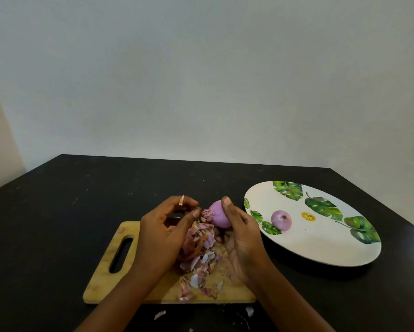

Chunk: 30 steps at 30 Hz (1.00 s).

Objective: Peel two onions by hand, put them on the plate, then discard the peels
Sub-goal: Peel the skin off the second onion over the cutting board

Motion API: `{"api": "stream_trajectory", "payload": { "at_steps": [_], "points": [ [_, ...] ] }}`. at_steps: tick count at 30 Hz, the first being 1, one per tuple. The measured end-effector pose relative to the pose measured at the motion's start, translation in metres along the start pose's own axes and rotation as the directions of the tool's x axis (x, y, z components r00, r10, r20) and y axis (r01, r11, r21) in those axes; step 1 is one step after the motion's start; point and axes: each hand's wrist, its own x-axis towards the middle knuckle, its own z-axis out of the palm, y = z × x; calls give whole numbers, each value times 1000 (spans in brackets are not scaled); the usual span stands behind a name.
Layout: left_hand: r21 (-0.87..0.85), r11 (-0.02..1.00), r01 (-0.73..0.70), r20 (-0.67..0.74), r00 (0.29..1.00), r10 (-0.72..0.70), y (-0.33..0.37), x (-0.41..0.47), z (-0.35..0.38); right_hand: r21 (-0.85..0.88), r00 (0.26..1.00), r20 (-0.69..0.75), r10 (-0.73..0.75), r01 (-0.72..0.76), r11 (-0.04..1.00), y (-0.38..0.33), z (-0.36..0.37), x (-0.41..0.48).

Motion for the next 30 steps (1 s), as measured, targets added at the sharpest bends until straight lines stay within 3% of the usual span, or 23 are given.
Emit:
{"api": "stream_trajectory", "payload": {
  "at_steps": [13, 20, 30],
  "points": [
    [116, 993, -25, 30, 999, 22, 2, -7, 7, -211, 996, -15, -84, 79, 974, -1, 1, -7],
    [35, 978, 206, 47, 977, -207, 9, -9, 12, -200, 999, -32, -16, 9, 980, 1, 0, -6],
    [-162, 911, 378, 99, 925, -366, 12, -3, 10, -171, 976, -41, 214, -218, 961, 1, 1, -1]
  ]
}}
